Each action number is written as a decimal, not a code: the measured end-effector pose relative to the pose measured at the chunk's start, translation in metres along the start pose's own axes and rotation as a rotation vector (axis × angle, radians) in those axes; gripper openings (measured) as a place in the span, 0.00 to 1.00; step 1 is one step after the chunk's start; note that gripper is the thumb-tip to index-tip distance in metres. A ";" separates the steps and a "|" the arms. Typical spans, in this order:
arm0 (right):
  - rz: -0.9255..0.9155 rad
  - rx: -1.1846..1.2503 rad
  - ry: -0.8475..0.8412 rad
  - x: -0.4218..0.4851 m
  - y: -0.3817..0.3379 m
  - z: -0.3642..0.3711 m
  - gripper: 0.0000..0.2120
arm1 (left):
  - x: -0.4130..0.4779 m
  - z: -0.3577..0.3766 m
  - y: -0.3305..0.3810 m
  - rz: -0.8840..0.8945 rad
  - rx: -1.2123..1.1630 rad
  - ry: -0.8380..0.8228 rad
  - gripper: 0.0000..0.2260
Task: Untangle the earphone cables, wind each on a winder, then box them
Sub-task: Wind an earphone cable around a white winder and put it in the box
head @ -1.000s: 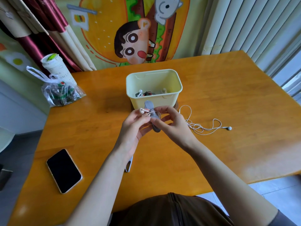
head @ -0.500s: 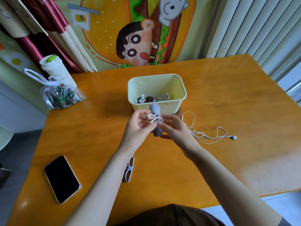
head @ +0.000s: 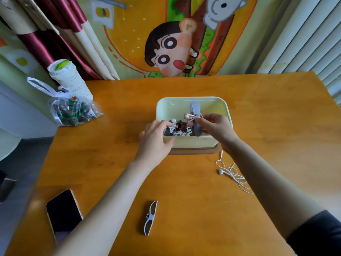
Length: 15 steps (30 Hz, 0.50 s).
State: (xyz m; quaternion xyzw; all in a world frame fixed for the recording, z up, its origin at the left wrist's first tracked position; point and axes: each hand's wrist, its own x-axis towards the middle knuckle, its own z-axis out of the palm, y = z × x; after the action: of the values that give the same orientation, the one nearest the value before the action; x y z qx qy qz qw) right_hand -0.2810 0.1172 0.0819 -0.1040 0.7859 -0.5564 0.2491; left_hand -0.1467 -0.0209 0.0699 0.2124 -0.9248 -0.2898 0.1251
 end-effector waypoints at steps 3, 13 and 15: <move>0.049 -0.164 -0.031 0.039 0.004 0.011 0.04 | 0.010 0.010 -0.022 0.000 0.176 -0.027 0.14; 0.301 -0.579 -0.303 0.104 0.030 0.055 0.14 | 0.015 0.023 -0.046 0.076 0.100 -0.018 0.05; 0.322 -0.677 -0.392 0.105 0.028 0.059 0.12 | 0.017 0.024 -0.047 0.071 0.090 -0.017 0.05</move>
State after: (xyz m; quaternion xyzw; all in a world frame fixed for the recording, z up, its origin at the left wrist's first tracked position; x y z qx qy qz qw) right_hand -0.3374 0.0324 0.0118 -0.1598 0.8684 -0.1904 0.4291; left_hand -0.1547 -0.0520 0.0250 0.1825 -0.9449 -0.2450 0.1177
